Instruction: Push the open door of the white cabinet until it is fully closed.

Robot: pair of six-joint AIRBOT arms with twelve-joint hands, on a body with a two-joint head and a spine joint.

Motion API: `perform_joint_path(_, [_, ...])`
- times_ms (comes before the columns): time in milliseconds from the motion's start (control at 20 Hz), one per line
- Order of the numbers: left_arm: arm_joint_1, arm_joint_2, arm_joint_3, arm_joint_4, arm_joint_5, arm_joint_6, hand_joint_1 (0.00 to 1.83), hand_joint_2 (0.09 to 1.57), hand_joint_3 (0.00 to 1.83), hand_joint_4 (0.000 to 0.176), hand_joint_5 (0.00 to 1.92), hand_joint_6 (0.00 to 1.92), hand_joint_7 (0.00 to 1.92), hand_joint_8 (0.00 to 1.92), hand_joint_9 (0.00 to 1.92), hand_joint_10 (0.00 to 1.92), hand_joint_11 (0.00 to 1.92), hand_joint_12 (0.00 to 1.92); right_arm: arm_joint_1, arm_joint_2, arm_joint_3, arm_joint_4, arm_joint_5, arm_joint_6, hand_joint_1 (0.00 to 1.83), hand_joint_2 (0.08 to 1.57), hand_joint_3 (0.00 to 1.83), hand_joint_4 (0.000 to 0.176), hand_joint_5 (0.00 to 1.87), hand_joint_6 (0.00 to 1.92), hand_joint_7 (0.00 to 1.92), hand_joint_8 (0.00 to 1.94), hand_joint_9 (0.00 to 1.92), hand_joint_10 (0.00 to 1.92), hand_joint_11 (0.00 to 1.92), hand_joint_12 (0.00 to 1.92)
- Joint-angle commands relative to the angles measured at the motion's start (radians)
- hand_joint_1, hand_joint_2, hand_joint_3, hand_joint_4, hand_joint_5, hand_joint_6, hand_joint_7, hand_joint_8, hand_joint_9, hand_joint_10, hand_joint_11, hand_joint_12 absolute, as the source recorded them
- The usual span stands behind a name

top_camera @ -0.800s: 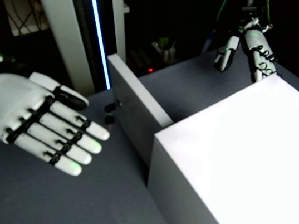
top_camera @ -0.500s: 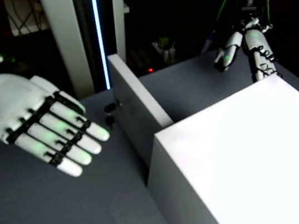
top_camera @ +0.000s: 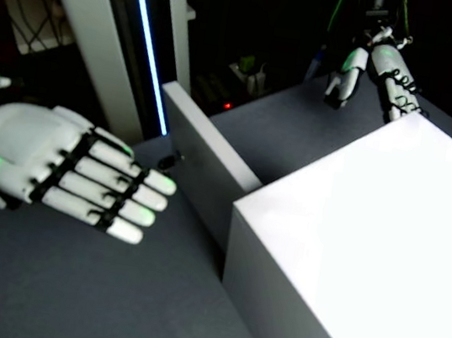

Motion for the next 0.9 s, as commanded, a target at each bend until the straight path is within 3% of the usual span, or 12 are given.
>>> perform_joint_path(0, [-0.005,0.001,0.007,-0.028,-0.129,-0.006,0.08,1.47,0.0,0.0,0.0,0.0,0.0,0.0,0.0,0.0,0.0,0.0,0.015,0.005,-0.002,-0.001,0.105,0.011,0.45,1.33,0.0,0.0,0.18,0.01,0.06,0.0,0.04,0.03,0.0,0.88])
perform_joint_path(50, [-0.004,0.001,0.007,-0.033,-0.13,-0.006,0.08,1.46,0.0,0.0,0.0,0.0,0.0,0.0,0.0,0.0,0.0,0.0,0.026,0.005,-0.005,-0.017,0.094,0.012,0.47,1.32,0.0,0.0,0.2,0.02,0.1,0.01,0.08,0.05,0.0,0.96])
perform_joint_path(150, [-0.002,0.001,0.007,-0.037,-0.134,-0.006,0.08,1.46,0.0,0.0,0.01,0.0,0.0,0.0,0.0,0.0,0.0,0.0,0.038,0.004,-0.006,-0.036,0.083,0.013,0.44,1.32,0.0,0.0,0.21,0.01,0.12,0.01,0.12,0.07,0.0,0.9])
perform_joint_path(300, [0.001,0.002,0.006,-0.043,-0.14,-0.005,0.08,1.45,0.0,0.0,0.0,0.0,0.0,0.0,0.0,0.0,0.0,0.0,0.058,0.002,-0.006,-0.07,0.067,0.022,0.4,1.32,0.0,0.0,0.21,0.01,0.16,0.01,0.18,0.09,0.0,1.11])
perform_joint_path(850, [0.017,0.006,0.001,-0.06,-0.158,-0.003,0.09,1.45,0.0,0.0,0.0,0.0,0.0,0.0,0.0,0.0,0.0,0.0,0.196,-0.061,0.024,-0.213,-0.05,0.069,0.35,1.35,0.01,0.0,0.19,0.0,0.17,0.0,0.16,0.11,0.0,1.12])
